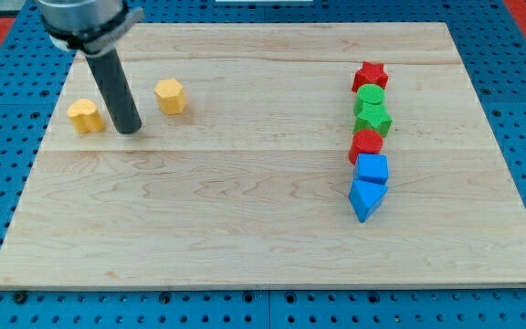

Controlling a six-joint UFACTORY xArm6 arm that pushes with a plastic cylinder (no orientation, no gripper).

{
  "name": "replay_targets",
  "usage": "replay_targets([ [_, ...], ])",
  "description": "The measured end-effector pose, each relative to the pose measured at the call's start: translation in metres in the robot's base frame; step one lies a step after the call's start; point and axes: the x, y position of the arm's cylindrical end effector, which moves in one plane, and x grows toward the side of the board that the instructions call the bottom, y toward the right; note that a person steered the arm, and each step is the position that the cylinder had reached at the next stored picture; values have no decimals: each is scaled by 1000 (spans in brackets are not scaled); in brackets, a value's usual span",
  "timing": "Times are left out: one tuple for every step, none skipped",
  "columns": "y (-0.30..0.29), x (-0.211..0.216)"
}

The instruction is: Slide the yellow hexagon diagonally to the top left of the red star

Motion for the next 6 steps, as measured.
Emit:
replay_targets([
  [103, -53],
  [198, -96],
  [145, -66],
  [101, -80],
  [156, -123],
  [255, -123],
])
